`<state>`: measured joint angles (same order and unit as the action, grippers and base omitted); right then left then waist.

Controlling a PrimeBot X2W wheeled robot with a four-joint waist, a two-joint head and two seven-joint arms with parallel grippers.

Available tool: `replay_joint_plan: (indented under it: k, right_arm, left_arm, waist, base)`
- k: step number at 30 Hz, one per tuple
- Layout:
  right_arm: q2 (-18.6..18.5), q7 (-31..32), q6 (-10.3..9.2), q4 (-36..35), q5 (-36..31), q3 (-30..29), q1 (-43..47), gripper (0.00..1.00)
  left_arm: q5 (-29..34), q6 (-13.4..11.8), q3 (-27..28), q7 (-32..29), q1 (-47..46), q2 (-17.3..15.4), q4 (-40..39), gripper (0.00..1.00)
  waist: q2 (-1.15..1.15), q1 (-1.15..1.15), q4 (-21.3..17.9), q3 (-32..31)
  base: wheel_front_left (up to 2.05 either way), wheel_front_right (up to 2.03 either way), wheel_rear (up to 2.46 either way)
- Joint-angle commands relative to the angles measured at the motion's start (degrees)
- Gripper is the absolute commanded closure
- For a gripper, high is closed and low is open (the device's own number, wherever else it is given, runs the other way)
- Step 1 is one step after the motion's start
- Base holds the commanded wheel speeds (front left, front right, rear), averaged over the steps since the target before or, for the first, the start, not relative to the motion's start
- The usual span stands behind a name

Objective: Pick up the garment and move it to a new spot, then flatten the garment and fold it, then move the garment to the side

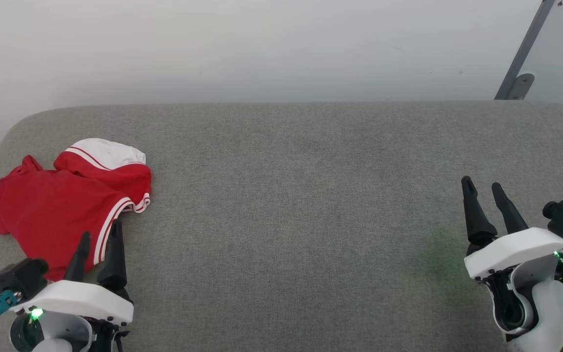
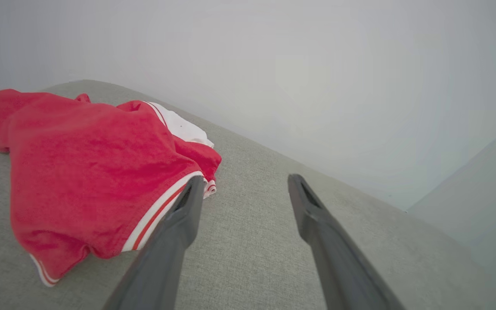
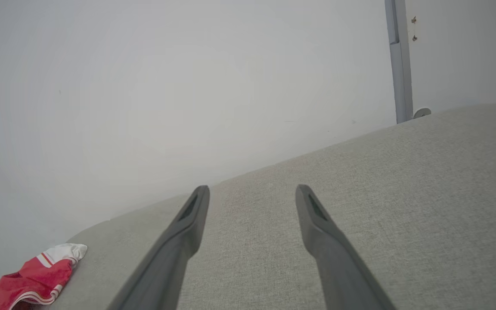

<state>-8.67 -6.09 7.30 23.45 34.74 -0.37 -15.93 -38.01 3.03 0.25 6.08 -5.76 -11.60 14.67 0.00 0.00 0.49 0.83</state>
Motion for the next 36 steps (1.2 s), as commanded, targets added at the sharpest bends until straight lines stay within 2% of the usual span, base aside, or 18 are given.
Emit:
replay_joint_plan:
  k: [1,13,36]
  right_arm:
    - [0.0,-0.7,0.25,0.0,-2.7,-0.4,-1.9,0.00]
    - [0.1,-2.6,0.26,1.1,-11.3,0.1,-2.3,0.00]
    - [-0.2,-5.6,0.28,1.6,-20.6,-0.5,-3.0,0.00]
  left_arm:
    - [2.3,0.0,-0.2,0.7,-1.6,-0.9,-0.4,0.00]
    - [9.1,0.1,-1.3,2.6,-1.2,-1.7,-0.2,0.00]
    - [19.4,2.2,-0.4,5.6,-1.8,-1.8,2.0,0.00]
  waist:
    - [0.00,0.00,0.0,0.0]
    - [0.00,0.00,-0.1,-0.1]
    - [0.00,0.00,0.1,0.2]
  base:
    - [0.00,0.00,0.00]
    - [0.00,0.00,0.00]
    - [0.00,0.00,0.00]
